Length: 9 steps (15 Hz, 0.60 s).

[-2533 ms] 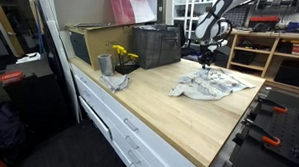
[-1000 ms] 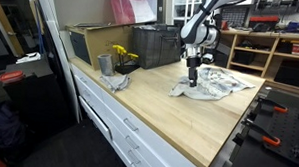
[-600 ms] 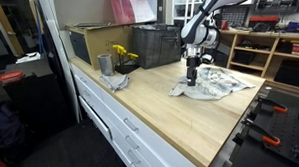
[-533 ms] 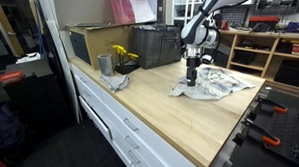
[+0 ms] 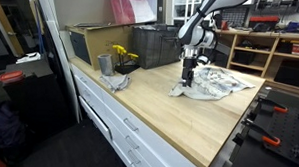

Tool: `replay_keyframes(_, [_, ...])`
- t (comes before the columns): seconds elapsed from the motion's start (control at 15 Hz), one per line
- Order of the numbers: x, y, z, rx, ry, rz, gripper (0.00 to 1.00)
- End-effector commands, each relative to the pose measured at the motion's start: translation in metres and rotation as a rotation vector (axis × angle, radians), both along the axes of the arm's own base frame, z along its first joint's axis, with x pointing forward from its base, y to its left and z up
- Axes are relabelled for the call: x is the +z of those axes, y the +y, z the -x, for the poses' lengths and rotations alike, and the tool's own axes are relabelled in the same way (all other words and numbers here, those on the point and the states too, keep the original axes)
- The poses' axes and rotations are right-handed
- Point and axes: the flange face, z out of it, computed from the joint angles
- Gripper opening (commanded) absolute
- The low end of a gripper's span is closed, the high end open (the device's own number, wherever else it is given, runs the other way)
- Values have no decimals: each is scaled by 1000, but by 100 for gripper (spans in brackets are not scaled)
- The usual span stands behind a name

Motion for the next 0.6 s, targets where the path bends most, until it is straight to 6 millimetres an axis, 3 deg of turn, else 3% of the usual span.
replay_keyframes(0.0, [6,11,-10,-9,-12,-27,100])
replay_keyframes(0.27, [10,18,-10,11,-5,-34,100])
replay_keyframes(0.4, [12,20,-8,32,7,-38,86])
replay_keyframes(0.47, [14,21,-7,46,14,-38,70])
replay_keyframes(0.53, [16,22,-5,55,21,-40,68])
